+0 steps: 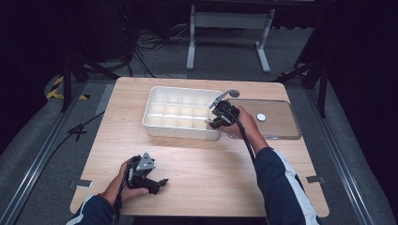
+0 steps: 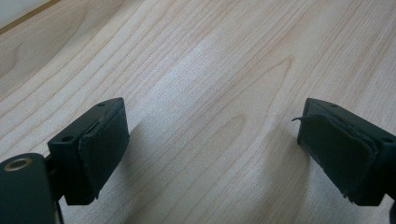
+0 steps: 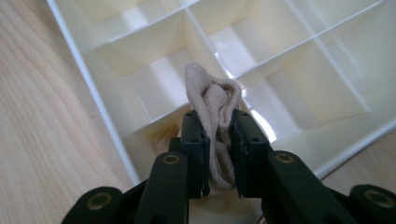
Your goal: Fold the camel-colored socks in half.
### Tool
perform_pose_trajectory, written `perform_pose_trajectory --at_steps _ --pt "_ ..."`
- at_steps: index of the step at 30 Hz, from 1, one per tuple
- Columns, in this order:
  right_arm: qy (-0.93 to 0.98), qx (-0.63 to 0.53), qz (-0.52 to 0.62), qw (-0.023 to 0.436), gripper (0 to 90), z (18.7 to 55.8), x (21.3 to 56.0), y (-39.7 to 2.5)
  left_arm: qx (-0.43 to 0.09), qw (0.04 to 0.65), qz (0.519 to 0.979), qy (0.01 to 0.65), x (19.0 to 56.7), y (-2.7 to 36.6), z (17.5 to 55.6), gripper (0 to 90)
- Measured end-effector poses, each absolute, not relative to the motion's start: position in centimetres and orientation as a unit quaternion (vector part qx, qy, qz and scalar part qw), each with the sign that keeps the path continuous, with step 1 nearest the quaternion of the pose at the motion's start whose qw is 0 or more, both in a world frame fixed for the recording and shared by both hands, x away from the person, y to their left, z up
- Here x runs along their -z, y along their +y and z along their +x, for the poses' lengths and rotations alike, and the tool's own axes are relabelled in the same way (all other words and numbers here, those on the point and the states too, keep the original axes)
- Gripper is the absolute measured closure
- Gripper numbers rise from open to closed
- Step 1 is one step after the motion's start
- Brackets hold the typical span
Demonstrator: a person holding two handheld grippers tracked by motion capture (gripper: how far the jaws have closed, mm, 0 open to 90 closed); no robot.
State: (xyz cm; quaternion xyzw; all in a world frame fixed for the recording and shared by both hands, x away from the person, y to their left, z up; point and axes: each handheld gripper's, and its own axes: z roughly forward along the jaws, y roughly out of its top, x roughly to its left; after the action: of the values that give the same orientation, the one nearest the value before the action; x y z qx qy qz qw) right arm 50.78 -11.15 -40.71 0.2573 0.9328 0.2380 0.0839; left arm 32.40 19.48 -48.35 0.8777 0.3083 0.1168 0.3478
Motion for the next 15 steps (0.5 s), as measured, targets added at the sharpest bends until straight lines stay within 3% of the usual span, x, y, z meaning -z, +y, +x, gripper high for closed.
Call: perform_pose_trajectory --at_steps 15 --pt "0.952 -0.161 0.258 0.036 77.4 51.8 41.5 -9.8 -0.117 0.348 0.878 0.308 48.3 19.5 32.4 9.2"
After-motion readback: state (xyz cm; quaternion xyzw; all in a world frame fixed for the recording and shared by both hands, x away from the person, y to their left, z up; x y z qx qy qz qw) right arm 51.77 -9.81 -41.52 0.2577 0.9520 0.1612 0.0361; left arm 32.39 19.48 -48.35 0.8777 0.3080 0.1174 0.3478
